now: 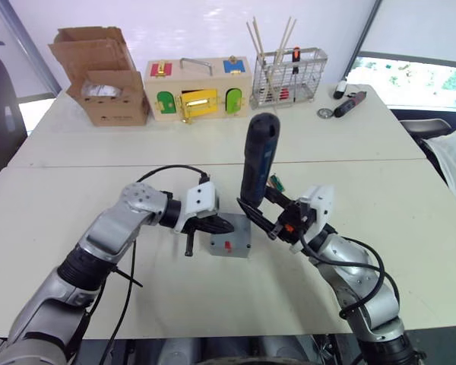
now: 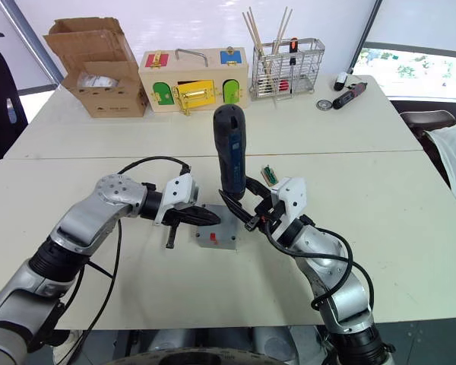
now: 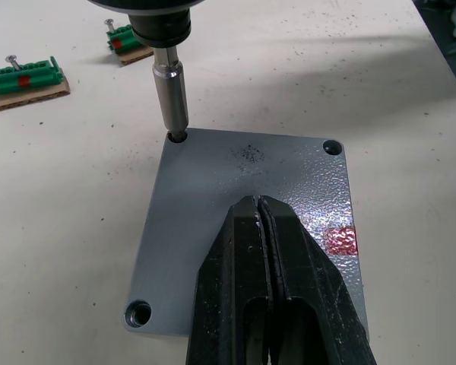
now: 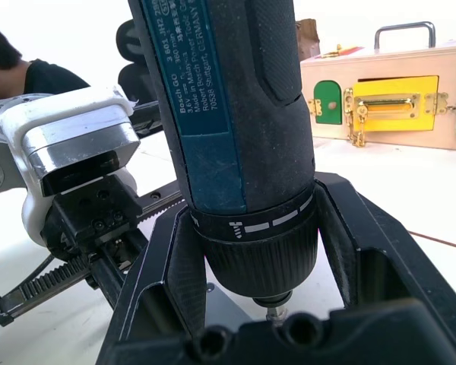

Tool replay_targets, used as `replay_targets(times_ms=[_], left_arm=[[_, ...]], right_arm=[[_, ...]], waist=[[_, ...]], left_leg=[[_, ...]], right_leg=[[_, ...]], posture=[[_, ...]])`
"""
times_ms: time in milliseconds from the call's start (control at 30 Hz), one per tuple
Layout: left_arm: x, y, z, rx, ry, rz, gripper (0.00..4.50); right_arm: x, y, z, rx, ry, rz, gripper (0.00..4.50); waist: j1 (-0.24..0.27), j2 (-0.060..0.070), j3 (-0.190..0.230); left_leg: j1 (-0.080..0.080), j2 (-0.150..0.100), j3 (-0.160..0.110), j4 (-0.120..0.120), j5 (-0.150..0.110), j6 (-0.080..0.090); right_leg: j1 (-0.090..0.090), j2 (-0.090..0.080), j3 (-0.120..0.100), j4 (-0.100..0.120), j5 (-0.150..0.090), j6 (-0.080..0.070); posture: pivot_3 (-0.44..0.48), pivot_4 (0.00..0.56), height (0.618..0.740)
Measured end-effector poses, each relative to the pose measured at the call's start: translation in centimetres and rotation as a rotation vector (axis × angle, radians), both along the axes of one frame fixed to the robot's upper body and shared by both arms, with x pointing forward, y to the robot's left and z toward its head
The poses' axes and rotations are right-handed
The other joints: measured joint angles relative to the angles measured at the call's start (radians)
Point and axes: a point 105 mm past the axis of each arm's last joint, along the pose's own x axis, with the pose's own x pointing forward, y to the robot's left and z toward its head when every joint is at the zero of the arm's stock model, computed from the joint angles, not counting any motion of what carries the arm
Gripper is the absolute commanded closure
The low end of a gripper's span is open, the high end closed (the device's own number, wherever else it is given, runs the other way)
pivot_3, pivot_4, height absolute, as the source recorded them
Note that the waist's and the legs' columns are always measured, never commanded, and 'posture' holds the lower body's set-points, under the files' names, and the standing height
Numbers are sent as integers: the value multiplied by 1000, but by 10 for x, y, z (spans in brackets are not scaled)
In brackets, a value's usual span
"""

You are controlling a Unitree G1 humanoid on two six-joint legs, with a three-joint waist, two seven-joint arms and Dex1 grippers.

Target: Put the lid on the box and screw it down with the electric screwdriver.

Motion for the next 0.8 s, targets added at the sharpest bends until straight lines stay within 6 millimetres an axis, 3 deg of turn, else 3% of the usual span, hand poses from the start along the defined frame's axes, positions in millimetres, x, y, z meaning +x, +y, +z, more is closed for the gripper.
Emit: replay_targets(times_ms=[800], left_arm=[[-12, -3, -5, 0, -5, 16, 4500]], right_arm=[[2, 0, -4, -27, 23, -13, 2749]], waist=[[22, 0, -15]], left_leg=[[5, 0, 0, -12, 0, 0]], right_leg=[[5, -1, 0, -12, 0, -1]], posture=[[0, 150, 740]])
